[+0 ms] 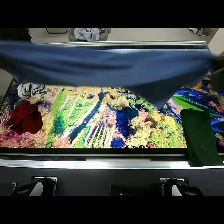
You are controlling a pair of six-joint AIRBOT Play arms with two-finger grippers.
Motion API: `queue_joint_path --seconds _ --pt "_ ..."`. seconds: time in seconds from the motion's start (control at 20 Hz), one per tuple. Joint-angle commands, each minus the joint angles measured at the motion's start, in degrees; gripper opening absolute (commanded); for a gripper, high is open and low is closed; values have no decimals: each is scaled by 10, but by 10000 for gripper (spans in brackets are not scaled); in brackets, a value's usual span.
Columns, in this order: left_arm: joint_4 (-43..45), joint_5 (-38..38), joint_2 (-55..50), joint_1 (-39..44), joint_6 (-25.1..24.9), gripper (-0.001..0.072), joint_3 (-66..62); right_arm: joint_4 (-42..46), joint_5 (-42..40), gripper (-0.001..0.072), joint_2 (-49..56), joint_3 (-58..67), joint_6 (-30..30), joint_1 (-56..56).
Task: Fold the shirts.
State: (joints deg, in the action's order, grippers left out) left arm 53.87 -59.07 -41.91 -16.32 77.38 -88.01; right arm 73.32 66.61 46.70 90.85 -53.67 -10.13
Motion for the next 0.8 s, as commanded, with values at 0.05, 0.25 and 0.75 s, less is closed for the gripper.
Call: queue_joint_path --seconds 0.05,0.25,0.75 --pt "33 1 45 0 68 32 -112 100 -9 43 -110 69 -49 0" --pt "44 -52 73 0 73 32 -111 101 49 44 -133 69 -64 0" --pt "102 -236 47 0 83 33 184 81 314 44 55 -62 -69 0"
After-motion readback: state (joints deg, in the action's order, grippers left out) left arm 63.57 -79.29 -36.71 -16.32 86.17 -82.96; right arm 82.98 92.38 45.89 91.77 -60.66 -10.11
